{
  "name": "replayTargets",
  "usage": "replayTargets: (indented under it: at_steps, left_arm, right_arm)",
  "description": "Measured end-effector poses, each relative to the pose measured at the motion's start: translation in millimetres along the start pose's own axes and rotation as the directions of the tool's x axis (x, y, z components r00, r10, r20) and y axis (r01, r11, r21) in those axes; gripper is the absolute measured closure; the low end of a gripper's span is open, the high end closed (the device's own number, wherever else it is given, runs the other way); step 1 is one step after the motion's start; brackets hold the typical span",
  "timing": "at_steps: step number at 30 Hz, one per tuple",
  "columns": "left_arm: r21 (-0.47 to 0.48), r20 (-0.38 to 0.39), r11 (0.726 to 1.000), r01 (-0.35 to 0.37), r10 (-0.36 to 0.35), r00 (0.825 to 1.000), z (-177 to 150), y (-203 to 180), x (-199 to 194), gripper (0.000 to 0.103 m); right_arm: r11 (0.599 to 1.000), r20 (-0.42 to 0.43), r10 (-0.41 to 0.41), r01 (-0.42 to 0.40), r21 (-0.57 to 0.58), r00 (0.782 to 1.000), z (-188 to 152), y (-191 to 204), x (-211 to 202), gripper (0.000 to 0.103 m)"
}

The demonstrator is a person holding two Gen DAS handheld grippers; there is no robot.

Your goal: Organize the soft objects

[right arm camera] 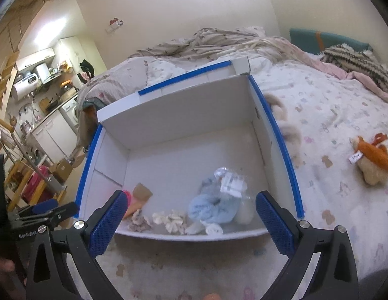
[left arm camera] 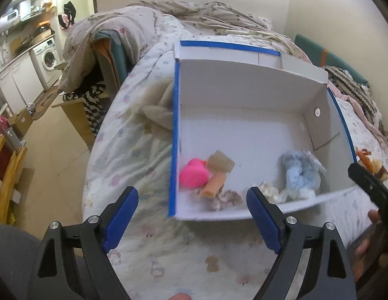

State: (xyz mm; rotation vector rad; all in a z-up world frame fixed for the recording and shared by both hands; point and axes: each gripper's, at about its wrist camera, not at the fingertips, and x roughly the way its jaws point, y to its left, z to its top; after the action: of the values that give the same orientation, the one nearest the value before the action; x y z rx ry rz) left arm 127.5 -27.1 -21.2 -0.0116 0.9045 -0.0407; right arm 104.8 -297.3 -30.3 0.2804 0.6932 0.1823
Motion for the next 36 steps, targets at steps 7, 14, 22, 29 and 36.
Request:
replayTargets:
  at_steps: [7,14,22,29,36]
  left_arm:
    - [-0.015,0.059,1.0,-0.007,0.007,0.998,-18.6,8.0,-24.6,0.016]
    - [0.019,0.182,1.0,-0.002,-0.001,0.983,-28.2,2.8,-53.8,0.007]
    - [-0.021,0.306,0.999,-0.049,0.053,0.951,-32.3,7.3,-74.6,0.007]
    - [-0.043,0.288,0.997,-0.067,0.076,0.955,-42.1,5.2,-69.4,0.007]
    - [-0.002,0.31,0.995,-0.099,0.095,0.946,-46.0,-4.6,-68.8,0.007]
  right_arm:
    - [1.0,-0.007,-0.015,0.015,0.0,1.0,-13.8,4.1,-15.8,0.0]
    - [0.998,0.028,-0.043,0.044,-0.034,0.999,-20.5,12.1,-36.0,0.0]
    - [0.991,0.163,-0.063,0.082,-0.11,0.985,-28.9,28.6,-64.1,0.0]
    - [0.986,0.166,-0.076,0.099,-0.133,0.983,-33.2,34.7,-63.3,0.0]
    - [0.979,0.15,-0.097,0.121,-0.162,0.984,-36.7,41.5,-56.4,0.0]
